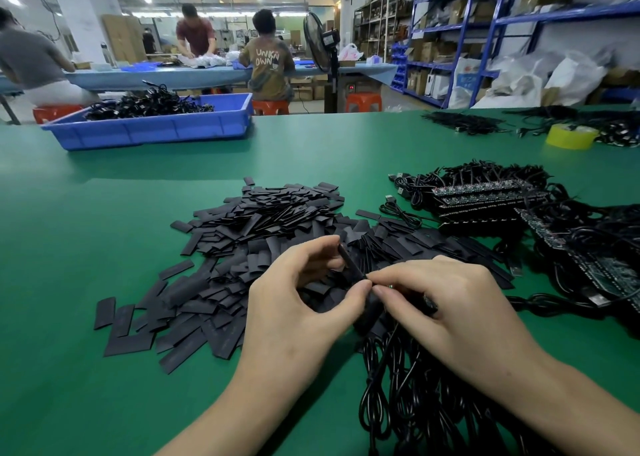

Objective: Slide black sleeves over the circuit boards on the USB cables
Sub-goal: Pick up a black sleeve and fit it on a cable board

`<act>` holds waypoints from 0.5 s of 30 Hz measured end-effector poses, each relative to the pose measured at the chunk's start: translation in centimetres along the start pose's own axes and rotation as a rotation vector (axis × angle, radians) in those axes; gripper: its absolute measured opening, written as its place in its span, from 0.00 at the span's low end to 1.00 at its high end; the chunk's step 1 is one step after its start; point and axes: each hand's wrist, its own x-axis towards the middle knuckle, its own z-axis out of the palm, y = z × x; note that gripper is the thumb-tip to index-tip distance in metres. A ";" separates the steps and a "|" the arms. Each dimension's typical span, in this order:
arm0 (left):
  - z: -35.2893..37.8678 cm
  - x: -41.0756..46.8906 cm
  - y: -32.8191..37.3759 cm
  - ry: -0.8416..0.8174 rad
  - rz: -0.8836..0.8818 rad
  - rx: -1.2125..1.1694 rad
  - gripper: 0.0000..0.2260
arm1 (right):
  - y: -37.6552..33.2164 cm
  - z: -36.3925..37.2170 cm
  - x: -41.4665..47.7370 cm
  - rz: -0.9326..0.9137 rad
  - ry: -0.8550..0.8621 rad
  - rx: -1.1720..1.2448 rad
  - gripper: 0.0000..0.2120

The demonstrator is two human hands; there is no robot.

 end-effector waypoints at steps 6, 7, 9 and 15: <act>0.0 -0.1 0.0 0.015 -0.004 0.033 0.19 | 0.1 -0.1 -0.1 0.011 0.000 0.036 0.10; 0.0 -0.1 0.1 0.016 -0.002 0.040 0.19 | 0.1 -0.1 -0.1 0.013 -0.005 0.042 0.10; 0.0 -0.2 0.2 0.011 0.003 0.047 0.19 | 0.1 0.0 -0.1 0.008 -0.006 0.040 0.10; 0.0 -0.1 0.3 0.024 0.028 0.086 0.19 | 0.0 0.2 0.0 -0.002 0.017 0.063 0.08</act>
